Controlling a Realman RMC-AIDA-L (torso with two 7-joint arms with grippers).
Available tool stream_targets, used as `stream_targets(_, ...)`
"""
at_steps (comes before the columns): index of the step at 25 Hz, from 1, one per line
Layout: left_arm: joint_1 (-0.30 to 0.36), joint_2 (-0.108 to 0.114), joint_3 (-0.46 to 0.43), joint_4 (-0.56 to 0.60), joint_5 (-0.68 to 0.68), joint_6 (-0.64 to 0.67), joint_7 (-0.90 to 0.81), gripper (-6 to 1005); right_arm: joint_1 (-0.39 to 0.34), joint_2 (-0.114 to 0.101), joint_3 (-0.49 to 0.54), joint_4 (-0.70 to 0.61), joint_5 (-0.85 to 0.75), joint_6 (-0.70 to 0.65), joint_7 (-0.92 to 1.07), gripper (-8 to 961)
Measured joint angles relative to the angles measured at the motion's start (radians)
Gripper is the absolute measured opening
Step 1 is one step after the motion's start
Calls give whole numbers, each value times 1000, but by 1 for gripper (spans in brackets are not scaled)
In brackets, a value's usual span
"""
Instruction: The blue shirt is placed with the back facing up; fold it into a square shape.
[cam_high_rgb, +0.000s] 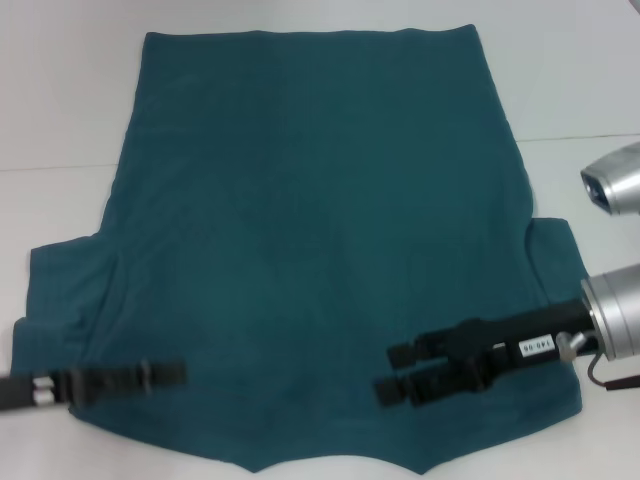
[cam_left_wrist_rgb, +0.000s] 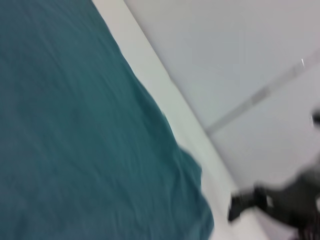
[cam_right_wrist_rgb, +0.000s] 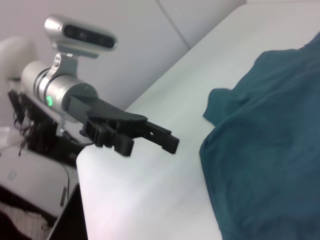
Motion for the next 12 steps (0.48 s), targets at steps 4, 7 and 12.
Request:
stream_targets(4,-17,29,-85,-13,-13,-39,-180,884,21,-9,23,-7,0,5,101,911)
stream_targets(7,-23,47,-149,-35,-17,-72,-291,884,43,-20,36,-2,0,29,200,911)
stream_targets(12,-21,55,-226,-49,-17,-143,-381,883,70,-35,57,3,0,94,333,911)
